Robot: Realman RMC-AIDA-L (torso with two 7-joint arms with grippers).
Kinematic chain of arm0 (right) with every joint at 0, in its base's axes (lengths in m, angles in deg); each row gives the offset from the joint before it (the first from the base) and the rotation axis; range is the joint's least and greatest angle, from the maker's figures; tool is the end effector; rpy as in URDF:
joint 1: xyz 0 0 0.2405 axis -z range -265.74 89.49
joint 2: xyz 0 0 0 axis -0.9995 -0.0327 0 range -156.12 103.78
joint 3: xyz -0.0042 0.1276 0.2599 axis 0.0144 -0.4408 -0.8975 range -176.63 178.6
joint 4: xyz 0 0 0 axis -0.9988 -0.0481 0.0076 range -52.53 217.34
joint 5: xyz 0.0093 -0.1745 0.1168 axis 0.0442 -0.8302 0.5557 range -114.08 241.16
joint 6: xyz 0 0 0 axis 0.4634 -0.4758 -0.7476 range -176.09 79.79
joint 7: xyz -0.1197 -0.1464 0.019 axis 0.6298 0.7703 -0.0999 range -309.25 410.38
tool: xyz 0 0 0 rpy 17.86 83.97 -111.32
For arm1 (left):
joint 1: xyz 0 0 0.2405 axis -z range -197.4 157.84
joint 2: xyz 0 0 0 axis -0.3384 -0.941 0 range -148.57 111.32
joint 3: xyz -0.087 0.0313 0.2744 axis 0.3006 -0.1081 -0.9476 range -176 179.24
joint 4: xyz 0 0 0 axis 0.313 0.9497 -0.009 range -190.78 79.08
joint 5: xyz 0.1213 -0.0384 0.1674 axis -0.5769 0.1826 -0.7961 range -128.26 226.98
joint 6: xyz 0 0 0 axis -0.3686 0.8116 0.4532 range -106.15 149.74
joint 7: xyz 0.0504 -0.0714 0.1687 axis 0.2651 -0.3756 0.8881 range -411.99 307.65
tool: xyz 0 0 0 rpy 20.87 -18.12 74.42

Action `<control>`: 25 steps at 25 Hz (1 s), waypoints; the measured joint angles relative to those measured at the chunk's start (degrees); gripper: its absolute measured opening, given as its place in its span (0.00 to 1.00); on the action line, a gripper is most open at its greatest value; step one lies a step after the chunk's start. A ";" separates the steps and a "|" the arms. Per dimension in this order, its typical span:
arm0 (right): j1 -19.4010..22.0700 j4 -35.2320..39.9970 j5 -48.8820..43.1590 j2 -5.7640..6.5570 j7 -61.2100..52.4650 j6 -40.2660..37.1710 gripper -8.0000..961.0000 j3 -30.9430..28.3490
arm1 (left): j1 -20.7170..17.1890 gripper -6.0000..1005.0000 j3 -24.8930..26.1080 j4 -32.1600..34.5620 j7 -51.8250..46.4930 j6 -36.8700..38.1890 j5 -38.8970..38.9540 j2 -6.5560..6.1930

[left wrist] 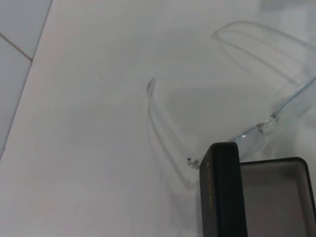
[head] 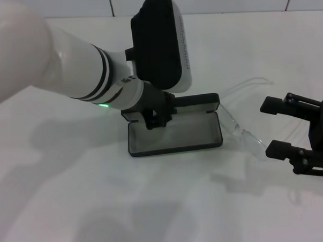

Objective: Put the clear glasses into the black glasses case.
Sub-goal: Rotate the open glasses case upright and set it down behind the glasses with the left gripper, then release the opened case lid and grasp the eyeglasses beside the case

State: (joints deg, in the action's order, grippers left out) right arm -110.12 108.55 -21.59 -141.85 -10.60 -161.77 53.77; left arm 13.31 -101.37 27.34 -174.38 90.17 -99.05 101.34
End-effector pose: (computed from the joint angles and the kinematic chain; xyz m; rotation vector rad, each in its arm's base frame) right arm 0.2382 0.2715 -0.0194 -2.6598 0.2649 1.4474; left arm -0.1532 0.3779 -0.1242 -2.7276 0.2548 0.4768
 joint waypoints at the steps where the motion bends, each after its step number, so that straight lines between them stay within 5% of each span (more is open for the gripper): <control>1: 0.00 -0.11 0.05 0.03 0.00 -0.16 0.78 -0.01 | 0.01 0.27 -0.12 0.19 0.00 0.01 0.10 0.00; 15: 0.38 -0.22 0.08 0.11 0.00 -0.29 0.78 -0.09 | -0.87 0.34 1.23 2.77 -2.74 -0.43 1.60 -0.03; 19: 0.37 -0.22 0.07 0.17 0.00 -0.30 0.78 -0.15 | -3.54 0.50 4.69 7.70 0.11 0.13 9.37 -0.23; 25: 0.42 -0.26 0.04 0.20 0.00 -0.31 0.78 -0.14 | -11.02 0.50 10.63 15.22 8.31 0.43 25.74 -0.25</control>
State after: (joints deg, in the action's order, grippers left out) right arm -109.70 108.29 -21.54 -141.65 -10.61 -162.08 53.63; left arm 2.29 -90.74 42.55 -166.07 90.60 -73.31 101.10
